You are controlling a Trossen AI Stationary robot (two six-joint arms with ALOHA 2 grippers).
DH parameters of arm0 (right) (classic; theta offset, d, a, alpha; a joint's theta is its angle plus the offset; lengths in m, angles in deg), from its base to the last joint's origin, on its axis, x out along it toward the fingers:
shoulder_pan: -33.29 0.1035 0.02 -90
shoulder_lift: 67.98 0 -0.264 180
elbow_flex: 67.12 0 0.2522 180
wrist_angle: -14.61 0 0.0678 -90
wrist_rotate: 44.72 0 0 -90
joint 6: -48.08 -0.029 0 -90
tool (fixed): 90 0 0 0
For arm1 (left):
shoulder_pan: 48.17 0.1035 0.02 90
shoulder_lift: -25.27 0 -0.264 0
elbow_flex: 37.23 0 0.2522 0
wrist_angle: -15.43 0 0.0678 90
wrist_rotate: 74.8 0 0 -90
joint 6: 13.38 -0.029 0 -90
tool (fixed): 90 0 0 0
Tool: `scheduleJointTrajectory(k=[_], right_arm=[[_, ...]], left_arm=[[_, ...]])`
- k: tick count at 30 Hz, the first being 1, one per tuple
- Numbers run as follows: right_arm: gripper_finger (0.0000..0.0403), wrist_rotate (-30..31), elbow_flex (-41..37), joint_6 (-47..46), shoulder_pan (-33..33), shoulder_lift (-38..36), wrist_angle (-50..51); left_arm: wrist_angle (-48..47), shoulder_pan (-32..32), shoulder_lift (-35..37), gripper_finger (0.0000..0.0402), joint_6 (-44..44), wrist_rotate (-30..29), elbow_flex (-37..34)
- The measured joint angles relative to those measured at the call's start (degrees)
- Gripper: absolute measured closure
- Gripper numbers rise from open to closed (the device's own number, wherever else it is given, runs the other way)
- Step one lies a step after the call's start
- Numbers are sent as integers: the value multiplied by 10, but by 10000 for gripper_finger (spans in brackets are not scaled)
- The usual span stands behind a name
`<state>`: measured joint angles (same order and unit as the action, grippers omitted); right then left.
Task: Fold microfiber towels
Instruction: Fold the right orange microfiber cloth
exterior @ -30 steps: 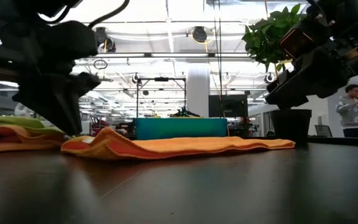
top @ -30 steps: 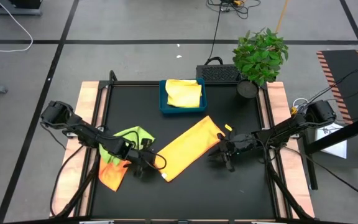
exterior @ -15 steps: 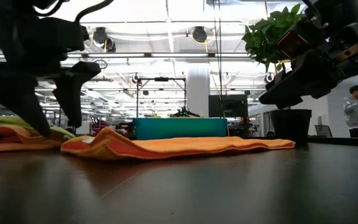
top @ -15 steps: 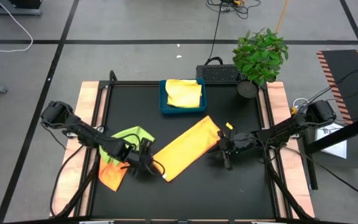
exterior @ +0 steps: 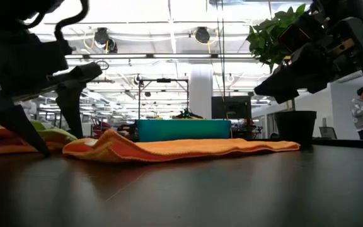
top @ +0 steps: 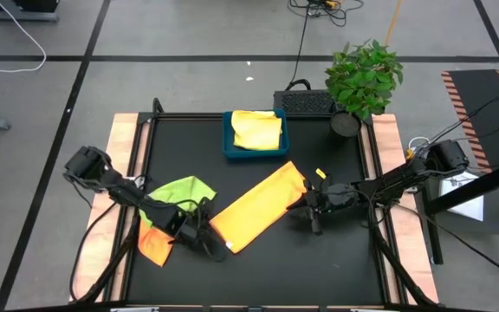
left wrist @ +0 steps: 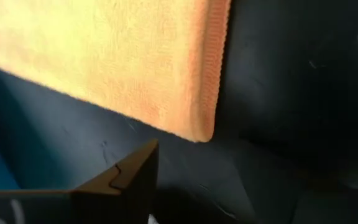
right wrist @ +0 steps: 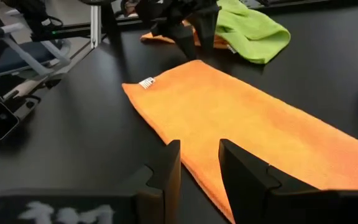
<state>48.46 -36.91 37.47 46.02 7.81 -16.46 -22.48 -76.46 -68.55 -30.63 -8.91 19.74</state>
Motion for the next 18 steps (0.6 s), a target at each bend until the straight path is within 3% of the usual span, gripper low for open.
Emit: scheduleJointTrajectory(k=[8, 13, 18], right_arm=[[299, 15, 0, 13, -3, 0, -7], [299, 15, 0, 18, -4, 0, -20], [299, -34, 0, 47, 13, 10, -51]], left_arm=[[53, -5, -6, 219, -67, -48, -1], [63, -1, -7, 240, -81, -49, -1], [66, -3, -8, 281, -81, -44, -2]])
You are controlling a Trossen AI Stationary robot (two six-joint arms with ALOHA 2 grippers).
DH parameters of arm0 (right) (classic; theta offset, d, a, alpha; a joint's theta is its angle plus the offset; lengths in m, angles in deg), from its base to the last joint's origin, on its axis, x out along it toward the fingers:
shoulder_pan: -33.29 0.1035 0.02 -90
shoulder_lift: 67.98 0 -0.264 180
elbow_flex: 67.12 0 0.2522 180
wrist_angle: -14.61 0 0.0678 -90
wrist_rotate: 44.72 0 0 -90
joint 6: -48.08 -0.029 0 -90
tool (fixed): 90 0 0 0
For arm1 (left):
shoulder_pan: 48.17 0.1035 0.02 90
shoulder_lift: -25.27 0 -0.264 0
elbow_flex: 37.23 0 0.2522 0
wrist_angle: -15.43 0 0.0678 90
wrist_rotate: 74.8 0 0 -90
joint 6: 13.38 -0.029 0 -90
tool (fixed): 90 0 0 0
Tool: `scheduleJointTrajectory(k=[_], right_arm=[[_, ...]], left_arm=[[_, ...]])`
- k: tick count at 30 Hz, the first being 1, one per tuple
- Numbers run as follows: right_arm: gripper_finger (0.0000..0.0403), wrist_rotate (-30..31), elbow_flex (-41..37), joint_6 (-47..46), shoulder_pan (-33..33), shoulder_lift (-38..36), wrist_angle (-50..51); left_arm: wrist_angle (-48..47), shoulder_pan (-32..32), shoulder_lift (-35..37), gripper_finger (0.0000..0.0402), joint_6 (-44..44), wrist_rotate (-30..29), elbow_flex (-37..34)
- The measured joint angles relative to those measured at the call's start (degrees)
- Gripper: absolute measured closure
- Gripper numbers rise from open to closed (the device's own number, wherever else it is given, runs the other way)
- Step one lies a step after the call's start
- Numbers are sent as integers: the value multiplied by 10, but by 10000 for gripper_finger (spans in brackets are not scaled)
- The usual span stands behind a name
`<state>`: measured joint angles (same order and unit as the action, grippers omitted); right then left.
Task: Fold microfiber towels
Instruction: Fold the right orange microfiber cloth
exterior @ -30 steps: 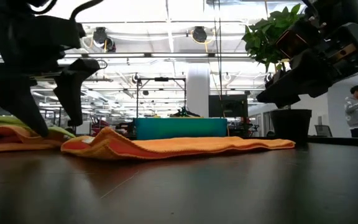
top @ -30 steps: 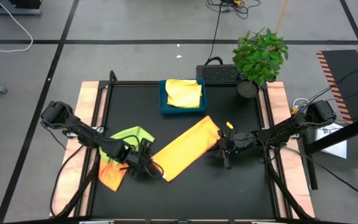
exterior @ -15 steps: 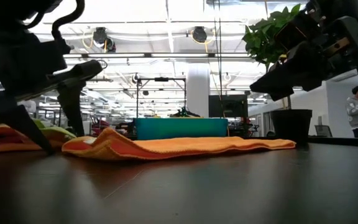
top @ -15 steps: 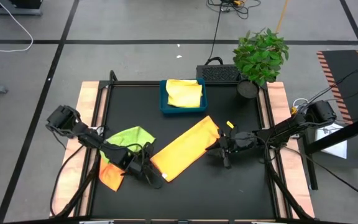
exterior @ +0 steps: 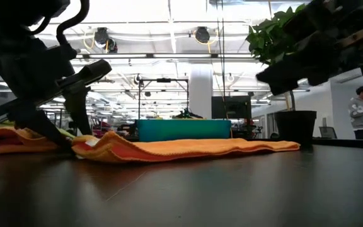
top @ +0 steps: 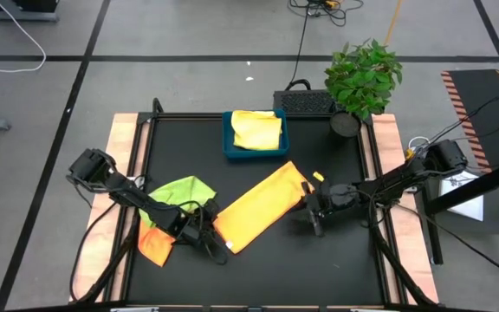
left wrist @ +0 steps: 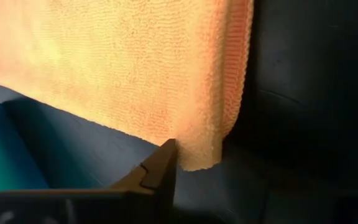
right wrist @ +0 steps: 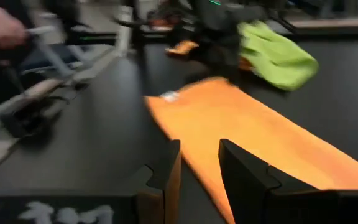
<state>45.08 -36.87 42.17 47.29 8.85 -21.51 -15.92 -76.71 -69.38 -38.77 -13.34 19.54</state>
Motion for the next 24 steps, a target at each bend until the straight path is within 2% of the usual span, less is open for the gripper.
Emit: scheduleJointTrajectory(k=[3, 9, 13, 17, 24], right_arm=[[298, -1, 23, 34, 21, 33, -9], [284, -1, 120, 62, 38, 139, 8], [260, -1, 185, 66, 37, 207, 34], [218, -21, 242, 76, 44, 277, 35], [166, -31, 332, 83, 76, 363, 35]], left_arm=[[3, 0, 0, 316, 0, 5, 0], [32, 1, -1, 391, 23, 18, 0], [41, 3, 0, 387, 57, 33, 0], [43, 7, 0, 394, 100, 43, 0], [52, 20, 1, 391, 160, 63, 0]])
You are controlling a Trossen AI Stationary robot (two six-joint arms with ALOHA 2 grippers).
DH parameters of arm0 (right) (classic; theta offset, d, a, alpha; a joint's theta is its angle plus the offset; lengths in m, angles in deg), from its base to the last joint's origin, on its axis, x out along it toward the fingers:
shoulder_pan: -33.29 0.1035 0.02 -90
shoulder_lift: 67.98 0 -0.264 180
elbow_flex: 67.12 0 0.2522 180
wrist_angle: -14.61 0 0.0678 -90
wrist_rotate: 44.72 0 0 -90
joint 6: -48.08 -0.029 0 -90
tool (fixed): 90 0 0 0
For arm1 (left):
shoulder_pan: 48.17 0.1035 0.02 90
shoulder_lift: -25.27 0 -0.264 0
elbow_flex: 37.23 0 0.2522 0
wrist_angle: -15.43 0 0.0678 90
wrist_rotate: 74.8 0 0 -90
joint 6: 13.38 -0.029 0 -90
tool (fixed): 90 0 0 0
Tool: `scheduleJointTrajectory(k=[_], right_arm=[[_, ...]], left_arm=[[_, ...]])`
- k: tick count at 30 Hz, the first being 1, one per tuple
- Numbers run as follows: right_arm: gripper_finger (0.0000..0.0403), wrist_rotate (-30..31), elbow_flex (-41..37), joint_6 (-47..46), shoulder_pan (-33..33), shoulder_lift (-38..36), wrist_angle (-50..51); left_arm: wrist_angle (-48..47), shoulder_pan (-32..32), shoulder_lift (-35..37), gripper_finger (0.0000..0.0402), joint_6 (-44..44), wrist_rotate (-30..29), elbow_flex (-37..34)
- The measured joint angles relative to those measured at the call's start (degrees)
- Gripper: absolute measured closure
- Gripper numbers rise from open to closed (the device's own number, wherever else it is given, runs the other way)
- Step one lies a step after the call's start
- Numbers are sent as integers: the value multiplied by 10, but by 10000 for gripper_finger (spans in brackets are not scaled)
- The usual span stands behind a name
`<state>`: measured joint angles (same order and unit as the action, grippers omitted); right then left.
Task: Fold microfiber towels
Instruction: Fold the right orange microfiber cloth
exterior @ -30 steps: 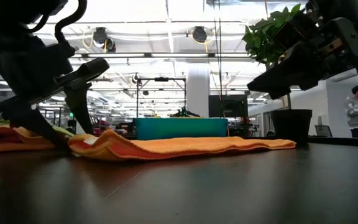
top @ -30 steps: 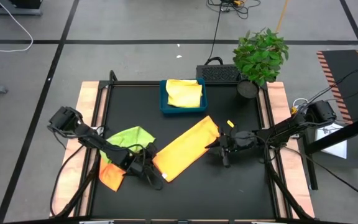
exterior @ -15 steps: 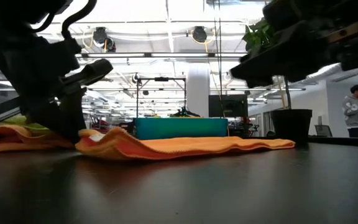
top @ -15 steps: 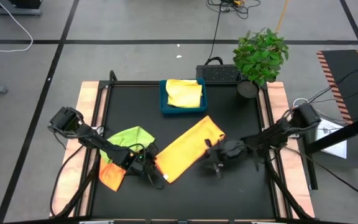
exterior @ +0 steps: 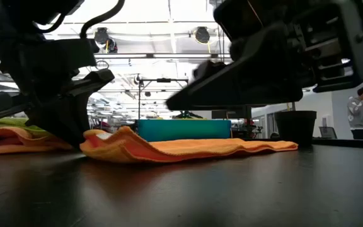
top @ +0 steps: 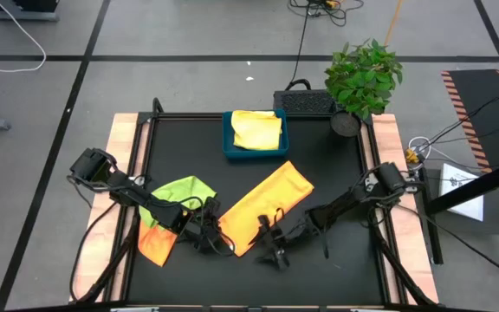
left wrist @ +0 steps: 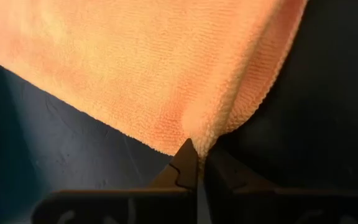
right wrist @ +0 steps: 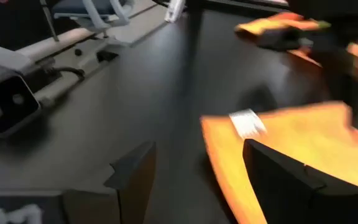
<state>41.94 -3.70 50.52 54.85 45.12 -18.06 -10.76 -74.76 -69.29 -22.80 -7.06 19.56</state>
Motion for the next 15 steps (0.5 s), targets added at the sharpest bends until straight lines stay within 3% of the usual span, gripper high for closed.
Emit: scheduleJointTrajectory(k=[5, 15], right_arm=[[166, 4, 51, -3, 13, 48, -1], [171, 111, 77, -60, 15, 97, 1]], left_arm=[[16, 13, 0, 393, 40, 11, 0], [30, 50, 0, 392, 172, 88, 0]])
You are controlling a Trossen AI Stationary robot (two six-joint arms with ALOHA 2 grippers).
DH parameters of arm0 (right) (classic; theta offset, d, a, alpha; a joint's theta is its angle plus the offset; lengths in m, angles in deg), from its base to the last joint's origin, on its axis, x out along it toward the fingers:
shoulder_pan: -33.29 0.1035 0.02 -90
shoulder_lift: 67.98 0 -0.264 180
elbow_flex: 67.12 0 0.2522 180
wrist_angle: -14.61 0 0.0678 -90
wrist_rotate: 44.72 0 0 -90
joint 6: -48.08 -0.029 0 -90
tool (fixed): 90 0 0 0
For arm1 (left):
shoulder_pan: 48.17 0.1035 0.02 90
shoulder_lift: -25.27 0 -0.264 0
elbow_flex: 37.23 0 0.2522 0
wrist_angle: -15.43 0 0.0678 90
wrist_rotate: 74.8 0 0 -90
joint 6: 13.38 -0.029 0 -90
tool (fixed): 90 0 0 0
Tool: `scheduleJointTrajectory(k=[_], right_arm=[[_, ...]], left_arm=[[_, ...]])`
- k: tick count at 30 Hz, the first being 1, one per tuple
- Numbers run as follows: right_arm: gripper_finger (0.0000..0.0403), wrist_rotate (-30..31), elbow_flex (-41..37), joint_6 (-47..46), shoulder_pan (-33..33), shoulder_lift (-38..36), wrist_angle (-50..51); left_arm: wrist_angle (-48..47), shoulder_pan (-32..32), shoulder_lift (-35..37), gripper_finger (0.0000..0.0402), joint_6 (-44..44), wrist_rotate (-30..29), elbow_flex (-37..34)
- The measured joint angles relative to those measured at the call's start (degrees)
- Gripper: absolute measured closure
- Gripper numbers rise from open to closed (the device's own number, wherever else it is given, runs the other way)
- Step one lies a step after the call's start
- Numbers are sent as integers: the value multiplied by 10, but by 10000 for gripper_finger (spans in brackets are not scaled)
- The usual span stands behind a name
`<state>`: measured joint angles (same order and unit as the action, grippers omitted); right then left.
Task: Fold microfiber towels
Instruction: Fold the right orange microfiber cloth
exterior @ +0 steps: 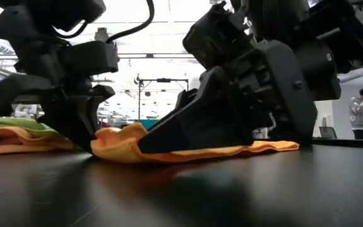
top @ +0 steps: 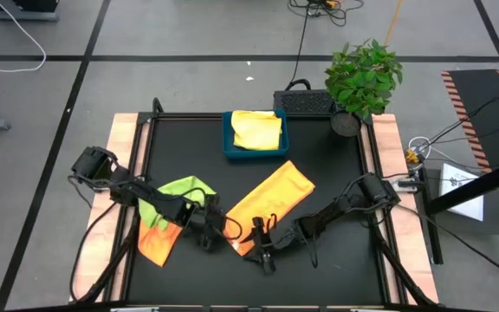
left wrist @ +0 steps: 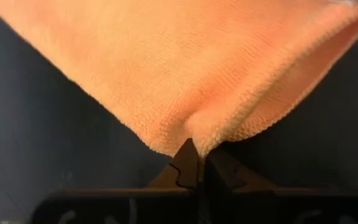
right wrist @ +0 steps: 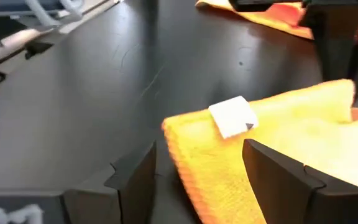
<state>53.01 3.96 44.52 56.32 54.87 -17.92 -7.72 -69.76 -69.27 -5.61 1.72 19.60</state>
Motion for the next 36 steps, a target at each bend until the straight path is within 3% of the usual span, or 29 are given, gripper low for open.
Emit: scheduleJointTrajectory(k=[15, 26, 36], right_arm=[[172, 20, 0, -16, 0, 0, 20], [175, 77, 0, -33, 15, 0, 28], [263, 86, 1, -30, 19, -1, 75]], left_arm=[[31, 50, 0, 397, 120, 57, 0], [39, 63, 0, 396, 123, 82, 0], [37, 63, 0, 394, 145, 82, 0]])
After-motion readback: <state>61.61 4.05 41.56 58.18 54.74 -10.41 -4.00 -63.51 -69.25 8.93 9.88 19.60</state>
